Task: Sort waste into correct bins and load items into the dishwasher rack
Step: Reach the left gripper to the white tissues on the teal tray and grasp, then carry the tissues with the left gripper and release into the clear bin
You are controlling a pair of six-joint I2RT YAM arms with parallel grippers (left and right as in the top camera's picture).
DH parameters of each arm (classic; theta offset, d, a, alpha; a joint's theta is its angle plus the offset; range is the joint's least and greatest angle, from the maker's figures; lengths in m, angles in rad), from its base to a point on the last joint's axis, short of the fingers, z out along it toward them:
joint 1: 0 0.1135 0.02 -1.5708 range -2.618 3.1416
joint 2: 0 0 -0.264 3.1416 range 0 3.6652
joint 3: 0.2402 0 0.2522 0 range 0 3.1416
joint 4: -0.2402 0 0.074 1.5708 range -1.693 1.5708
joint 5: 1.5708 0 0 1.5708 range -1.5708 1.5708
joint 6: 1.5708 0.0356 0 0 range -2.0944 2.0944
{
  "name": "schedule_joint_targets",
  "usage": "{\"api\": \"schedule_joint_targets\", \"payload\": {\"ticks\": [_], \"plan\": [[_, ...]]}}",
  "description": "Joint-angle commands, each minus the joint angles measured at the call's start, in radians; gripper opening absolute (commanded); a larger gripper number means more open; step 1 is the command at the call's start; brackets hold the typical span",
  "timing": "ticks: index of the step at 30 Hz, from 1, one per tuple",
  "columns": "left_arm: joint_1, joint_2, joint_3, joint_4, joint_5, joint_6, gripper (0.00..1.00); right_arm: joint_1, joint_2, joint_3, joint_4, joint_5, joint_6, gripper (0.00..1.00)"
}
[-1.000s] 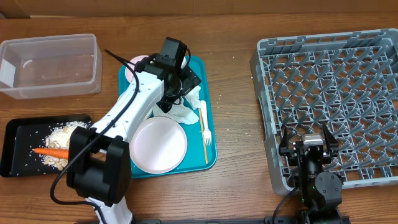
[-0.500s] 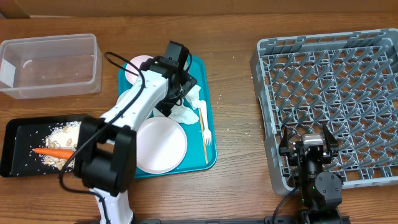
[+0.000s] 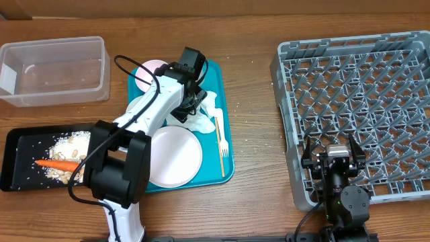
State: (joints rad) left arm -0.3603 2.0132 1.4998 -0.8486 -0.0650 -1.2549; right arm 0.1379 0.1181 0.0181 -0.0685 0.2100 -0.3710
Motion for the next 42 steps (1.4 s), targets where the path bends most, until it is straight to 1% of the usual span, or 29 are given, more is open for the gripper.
{"api": "schedule_joint_targets", "payload": {"ticks": [1,2,4,5,6,7,9,10,13,14,20,26,27,34,38,42], "plan": [[-0.007,0.024,0.016,-0.006,-0.027,-0.001,0.59,-0.003,0.000,-0.010,0.006,0.006,0.001,1.00],[-0.007,0.024,0.016,-0.007,-0.027,-0.001,0.57,-0.003,0.000,-0.010,0.006,0.006,0.001,1.00],[-0.007,0.024,0.016,-0.008,-0.020,0.012,0.47,-0.003,0.000,-0.010,0.006,0.006,0.001,1.00],[-0.007,0.024,0.016,-0.008,-0.020,0.022,0.39,-0.003,0.000,-0.010,0.006,0.006,0.000,1.00],[-0.007,0.024,0.016,-0.010,-0.020,0.022,0.35,-0.003,0.000,-0.010,0.006,0.006,0.000,1.00],[-0.007,0.024,0.016,-0.011,-0.020,0.022,0.27,-0.003,0.000,-0.010,0.006,0.006,0.000,1.00],[-0.007,0.023,0.016,-0.011,-0.014,0.035,0.15,-0.003,0.000,-0.010,0.006,0.006,0.000,1.00],[-0.007,0.023,0.016,-0.010,-0.010,0.043,0.11,-0.003,0.000,-0.010,0.006,0.006,0.000,1.00],[-0.007,0.020,0.021,-0.011,0.016,0.066,0.09,-0.003,0.000,-0.010,0.006,0.006,0.000,1.00],[-0.007,0.019,0.032,-0.014,0.041,0.086,0.04,-0.003,0.000,-0.010,0.006,0.006,0.000,1.00],[-0.007,0.019,0.138,-0.108,0.063,0.127,0.04,-0.003,0.000,-0.010,0.006,0.006,0.000,1.00],[-0.005,0.019,0.306,-0.229,0.062,0.189,0.04,-0.003,0.000,-0.010,0.006,0.006,0.000,1.00],[-0.005,0.019,0.361,-0.266,0.062,0.206,0.04,-0.003,0.000,-0.010,0.006,0.006,0.000,1.00],[0.023,0.019,0.511,-0.369,0.055,0.242,0.04,-0.003,0.000,-0.010,0.006,0.006,0.001,1.00],[0.093,0.019,0.593,-0.414,-0.014,0.255,0.04,-0.003,0.000,-0.010,0.006,0.006,0.001,1.00],[0.205,0.019,0.631,-0.402,-0.072,0.256,0.04,-0.003,0.000,-0.010,0.006,0.006,0.000,1.00]]}}
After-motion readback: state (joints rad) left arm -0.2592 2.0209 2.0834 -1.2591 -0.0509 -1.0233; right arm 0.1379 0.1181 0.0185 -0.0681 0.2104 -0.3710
